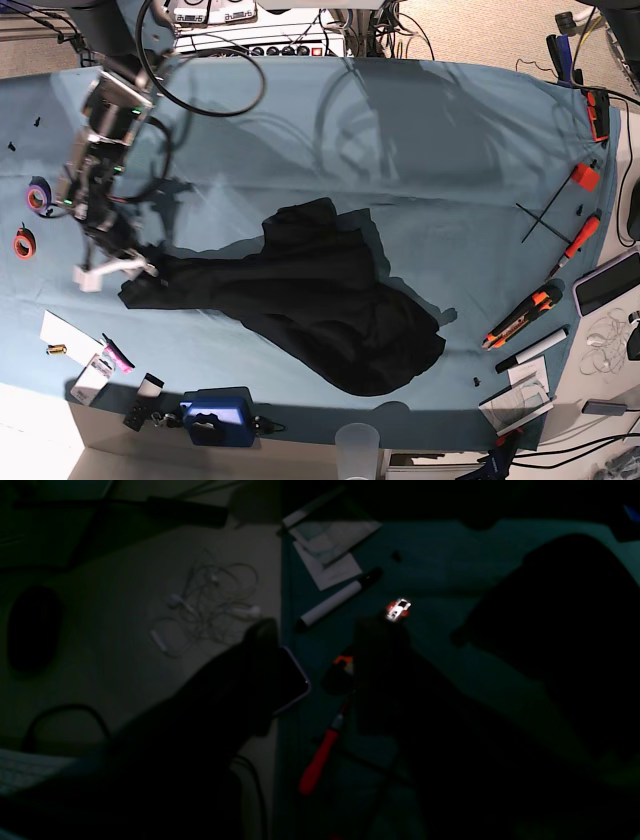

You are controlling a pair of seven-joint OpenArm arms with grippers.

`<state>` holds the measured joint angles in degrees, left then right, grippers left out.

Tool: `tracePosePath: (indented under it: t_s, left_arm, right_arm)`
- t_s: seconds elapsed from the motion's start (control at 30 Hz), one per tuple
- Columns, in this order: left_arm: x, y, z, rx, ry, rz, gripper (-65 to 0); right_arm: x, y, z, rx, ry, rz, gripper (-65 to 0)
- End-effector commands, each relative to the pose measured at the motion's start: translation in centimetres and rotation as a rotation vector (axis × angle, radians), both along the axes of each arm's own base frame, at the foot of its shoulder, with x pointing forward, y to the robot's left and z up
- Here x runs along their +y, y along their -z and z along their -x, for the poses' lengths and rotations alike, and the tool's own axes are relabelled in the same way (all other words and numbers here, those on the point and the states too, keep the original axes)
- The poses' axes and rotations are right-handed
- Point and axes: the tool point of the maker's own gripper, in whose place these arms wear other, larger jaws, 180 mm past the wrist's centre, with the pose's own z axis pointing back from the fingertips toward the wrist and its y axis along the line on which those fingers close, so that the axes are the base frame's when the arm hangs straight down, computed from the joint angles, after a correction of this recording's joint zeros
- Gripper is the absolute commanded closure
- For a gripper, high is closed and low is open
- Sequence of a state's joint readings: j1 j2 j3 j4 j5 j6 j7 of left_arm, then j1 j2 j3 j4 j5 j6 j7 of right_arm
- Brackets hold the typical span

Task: Layout the t-shirt on the table in an organized manner, then fold the t-shirt properly
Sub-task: 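Pull the grasped shirt edge outward with the right gripper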

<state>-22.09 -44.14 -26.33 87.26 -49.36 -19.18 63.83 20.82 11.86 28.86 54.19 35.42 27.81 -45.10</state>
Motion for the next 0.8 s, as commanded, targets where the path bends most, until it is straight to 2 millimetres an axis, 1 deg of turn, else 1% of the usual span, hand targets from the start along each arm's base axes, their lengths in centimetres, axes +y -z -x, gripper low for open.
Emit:
tracePosePath:
  t_s: [0.0,0.13,0.17,0.2,0.27,0.33,0.37,0.47,0.53,0.6,0.67,0.77]
  left_arm:
    - [0.5,-2.5,-0.3,-0.069,0.0,-0.017,-25.4]
    - [0.5,-2.5,-0.3,-0.069,0.0,-0.017,-25.4]
    - [0.5,-2.5,-0.3,-0.069,0.0,-0.017,-25.4]
    - [0.5,-2.5,-0.3,-0.069,0.0,-0.017,-25.4]
    - [0.5,-2.5,-0.3,-0.069,0.0,-0.017,-25.4]
    - [0.5,-2.5,-0.3,-0.069,0.0,-0.017,-25.4]
    - [0.5,-2.5,-0.3,-0.069,0.0,-0.017,-25.3]
    - [0.5,-2.5,-0.3,-0.069,0.0,-0.017,-25.4]
    - [0.5,-2.5,-0.3,-0.069,0.0,-0.017,-25.4]
    - [0.5,-2.5,-0.3,-0.069,0.0,-0.017,-25.4]
    - [0.5,-2.4,-0.3,-0.064,0.0,-0.017,-25.4]
    - [0.4,-2.1,-0.1,-0.042,0.003,-0.016,-25.3]
  right_arm:
    - [-0.7,-1.5,-1.1,-0.037,0.017,0.02,-27.5]
    - [-0.5,-1.7,-1.8,-0.022,0.019,0.052,-27.4]
    - [-0.5,-1.8,-1.9,-0.023,0.018,0.054,-26.1]
    - [-0.5,-2.0,-2.1,-0.026,0.016,0.054,-22.2]
    - [-0.3,-2.0,-2.1,-0.017,0.006,0.052,-11.7]
    - [0.0,-1.9,-1.9,0.012,-0.016,0.051,-2.6]
    - [0.1,-2.0,-1.8,0.026,-0.029,0.054,0.0]
    - [0.1,-2.8,-1.4,0.052,-0.069,0.097,0.0]
    - [-0.4,-4.3,-1.5,0.032,-0.072,0.154,0.0]
    - [-1.3,-6.5,-1.5,-0.008,-0.062,0.227,0.0]
    - [-2.3,-9.3,-1.2,-0.063,-0.043,0.297,0.0]
    - [-4.1,-13.5,-0.2,-0.144,0.015,0.389,0.0]
